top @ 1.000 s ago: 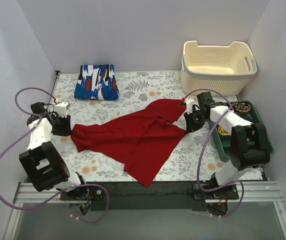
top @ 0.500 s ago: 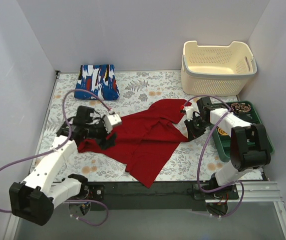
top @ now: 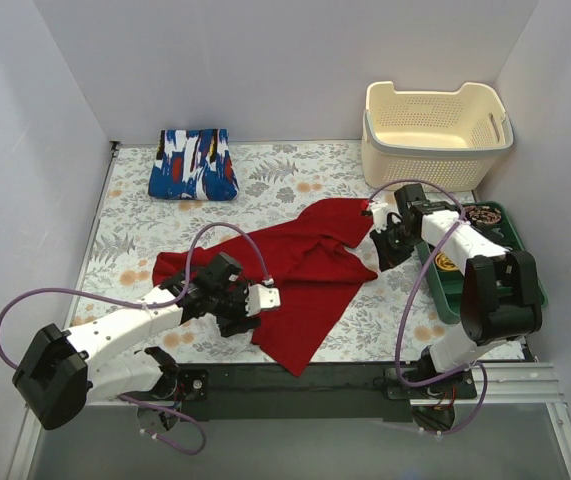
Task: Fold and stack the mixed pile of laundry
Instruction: Flatten out the T-shirt at the center of the board.
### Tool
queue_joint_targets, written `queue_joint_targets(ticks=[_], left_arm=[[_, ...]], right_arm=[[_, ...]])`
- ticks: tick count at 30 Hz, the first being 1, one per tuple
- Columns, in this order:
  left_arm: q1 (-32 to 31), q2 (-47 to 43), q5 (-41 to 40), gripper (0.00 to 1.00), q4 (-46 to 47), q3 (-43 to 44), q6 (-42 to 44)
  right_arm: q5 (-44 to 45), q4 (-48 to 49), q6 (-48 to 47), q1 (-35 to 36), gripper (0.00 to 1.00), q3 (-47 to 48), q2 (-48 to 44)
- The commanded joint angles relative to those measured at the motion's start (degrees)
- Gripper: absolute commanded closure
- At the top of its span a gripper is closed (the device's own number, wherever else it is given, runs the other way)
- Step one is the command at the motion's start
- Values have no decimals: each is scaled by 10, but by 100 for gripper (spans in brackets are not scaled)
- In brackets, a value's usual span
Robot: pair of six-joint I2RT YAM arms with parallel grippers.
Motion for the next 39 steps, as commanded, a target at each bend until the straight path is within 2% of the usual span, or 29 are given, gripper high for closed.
queue_joint_targets(ticks=[1,4,5,6,8,9,12,14,15,18,21,25,31,39], left_arm=[[-2,-4,-1,49,67,6,0],[-3,20,11,51,68,26,-51],[-3,25,12,53,70,28,-67],[-5,29,13,53,72,26,-71],[-8,41,16,55,69,21,-71],[-10,42,17,56,66,18,-63],[-14,44,19,56,67,3,-50],[-18,62,14,57,71,1,-51],[-20,71,14,60,72,2,-52],[-21,92,0,65,70,-6,-48],[-21,92,-17,69,63,-22,-30],[-20,60,-41,81,28,-42,-4],[-8,-1,-77,96,-4,-75,5],[78,-29,-85,95,-21,-73,52]], right_arm=[[65,0,-7,-5,99,19,-29],[82,18,-4,-12,99,25,-29],[64,16,-4,-11,99,41,-23],[39,-6,-12,-11,94,51,-22],[-30,-26,-44,-9,79,56,-41],[-46,-30,-52,3,60,48,-51],[-79,-29,-85,51,47,23,-92],[-78,-26,-91,87,47,15,-101],[-71,-26,-92,129,49,12,-96],[-54,-16,-88,189,56,9,-59],[-29,23,-62,215,60,5,-15],[11,68,-36,218,63,0,43],[90,107,-60,216,68,-16,107],[138,110,-103,186,68,-10,89]])
